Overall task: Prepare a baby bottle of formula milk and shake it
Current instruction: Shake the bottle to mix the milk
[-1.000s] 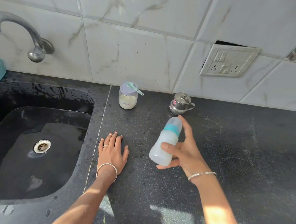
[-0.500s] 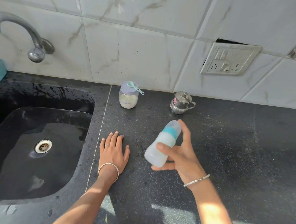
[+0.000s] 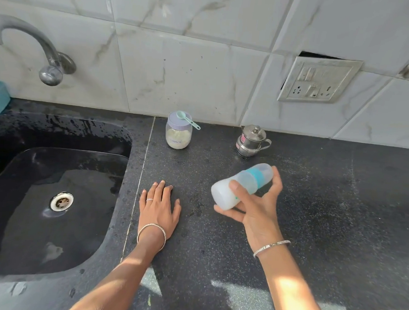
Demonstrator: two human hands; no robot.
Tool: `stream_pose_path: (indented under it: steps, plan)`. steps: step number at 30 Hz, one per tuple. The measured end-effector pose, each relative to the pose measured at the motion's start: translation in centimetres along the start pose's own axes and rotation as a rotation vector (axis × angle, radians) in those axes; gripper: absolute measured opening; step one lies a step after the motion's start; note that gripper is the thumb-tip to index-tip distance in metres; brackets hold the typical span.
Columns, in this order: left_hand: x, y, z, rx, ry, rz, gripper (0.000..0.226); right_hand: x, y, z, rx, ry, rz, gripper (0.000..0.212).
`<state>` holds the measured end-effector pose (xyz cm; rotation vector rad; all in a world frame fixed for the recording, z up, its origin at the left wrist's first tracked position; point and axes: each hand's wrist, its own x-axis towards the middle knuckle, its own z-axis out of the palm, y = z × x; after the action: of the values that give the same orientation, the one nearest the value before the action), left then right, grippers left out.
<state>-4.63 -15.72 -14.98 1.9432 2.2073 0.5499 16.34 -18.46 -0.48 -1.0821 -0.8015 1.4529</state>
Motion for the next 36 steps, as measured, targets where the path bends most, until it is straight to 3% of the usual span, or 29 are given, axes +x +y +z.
stream_pose_path:
  steps: [6,10,15,20,24,29,33,36]
  plan:
    - [0.0,0.0,0.0,-0.021,0.011,0.002,0.045,-0.3,0.0,0.3,-0.190,-0.193,0.085,0.109]
    - [0.0,0.0,0.0,-0.012,-0.008,0.000,0.046,-0.2,0.3,1.1,-0.032,-0.040,-0.002,0.106]
    - [0.0,0.0,-0.1,-0.018,-0.002,0.001,0.046,-0.5,0.1,1.3,-0.159,-0.162,0.095,0.107]
    - [0.0,0.1,0.0,-0.006,-0.015,0.004,0.046,-0.1,0.1,1.5,-0.027,-0.016,0.006,0.106]
    - [0.1,0.1,-0.1,0.000,-0.016,0.002,0.047,-0.4,-0.2,1.1,-0.158,-0.167,0.090,0.105]
    - [0.0,0.0,0.0,0.004,-0.020,0.004,0.047,0.0,-0.4,1.3,-0.014,0.007,-0.006,0.107]
    - [0.0,0.0,0.1,-0.002,-0.012,0.003,0.047,-0.3,-0.6,0.5,-0.193,-0.175,0.102,0.109]
    - [0.0,-0.1,0.2,-0.011,0.011,0.007,0.044,-0.1,-0.3,0.7,-0.089,-0.048,0.026,0.108]
